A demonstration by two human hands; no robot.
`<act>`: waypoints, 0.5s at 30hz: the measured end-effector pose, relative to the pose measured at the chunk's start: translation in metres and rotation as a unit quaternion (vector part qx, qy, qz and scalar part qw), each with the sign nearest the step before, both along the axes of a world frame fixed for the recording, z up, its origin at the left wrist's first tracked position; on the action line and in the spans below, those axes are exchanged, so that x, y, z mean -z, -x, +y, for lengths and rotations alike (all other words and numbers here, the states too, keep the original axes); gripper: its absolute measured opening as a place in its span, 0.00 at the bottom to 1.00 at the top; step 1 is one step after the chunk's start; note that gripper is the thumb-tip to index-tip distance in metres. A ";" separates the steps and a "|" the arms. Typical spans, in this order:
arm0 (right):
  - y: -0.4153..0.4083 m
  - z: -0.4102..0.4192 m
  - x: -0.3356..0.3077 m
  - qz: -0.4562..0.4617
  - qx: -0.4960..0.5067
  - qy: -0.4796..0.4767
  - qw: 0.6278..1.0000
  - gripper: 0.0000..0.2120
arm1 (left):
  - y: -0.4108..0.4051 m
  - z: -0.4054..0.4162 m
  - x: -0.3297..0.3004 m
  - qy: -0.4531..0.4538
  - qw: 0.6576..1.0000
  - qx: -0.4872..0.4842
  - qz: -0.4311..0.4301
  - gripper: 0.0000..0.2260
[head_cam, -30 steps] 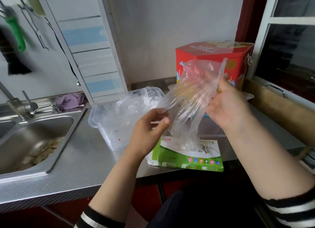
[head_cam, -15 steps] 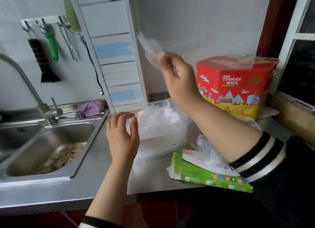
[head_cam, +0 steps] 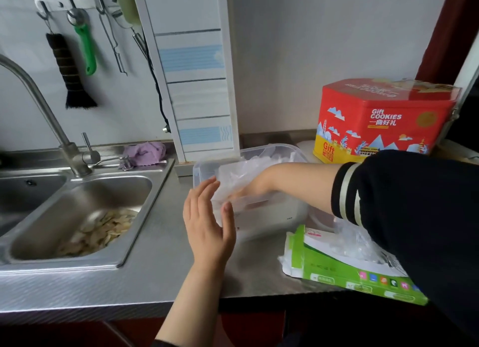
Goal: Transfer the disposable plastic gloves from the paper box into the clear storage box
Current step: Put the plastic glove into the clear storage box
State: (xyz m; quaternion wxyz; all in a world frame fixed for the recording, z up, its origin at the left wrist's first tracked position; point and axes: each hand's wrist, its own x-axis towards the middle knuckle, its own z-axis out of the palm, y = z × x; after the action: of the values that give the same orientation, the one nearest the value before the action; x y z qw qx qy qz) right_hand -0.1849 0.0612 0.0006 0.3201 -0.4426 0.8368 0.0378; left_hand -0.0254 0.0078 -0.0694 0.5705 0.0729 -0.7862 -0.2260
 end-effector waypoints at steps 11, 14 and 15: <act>0.008 0.014 -0.030 -0.159 0.222 0.436 0.857 0.06 | 0.024 -0.030 -0.086 0.100 0.922 0.046 -0.372 0.22; 0.017 0.021 -0.038 -0.371 0.341 0.510 0.697 0.09 | 0.028 -0.034 -0.084 0.093 0.892 0.042 -0.441 0.28; 0.021 0.027 -0.042 -0.455 0.363 0.524 0.622 0.09 | 0.027 -0.035 -0.083 0.090 0.890 0.039 -0.444 0.33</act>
State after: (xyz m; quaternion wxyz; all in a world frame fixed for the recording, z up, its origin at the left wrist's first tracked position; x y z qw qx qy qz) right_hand -0.2061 0.0878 0.0429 0.3619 -0.1562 0.5550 -0.7325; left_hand -0.0529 -0.0270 0.0140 0.1563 0.0832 -0.9768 -0.1207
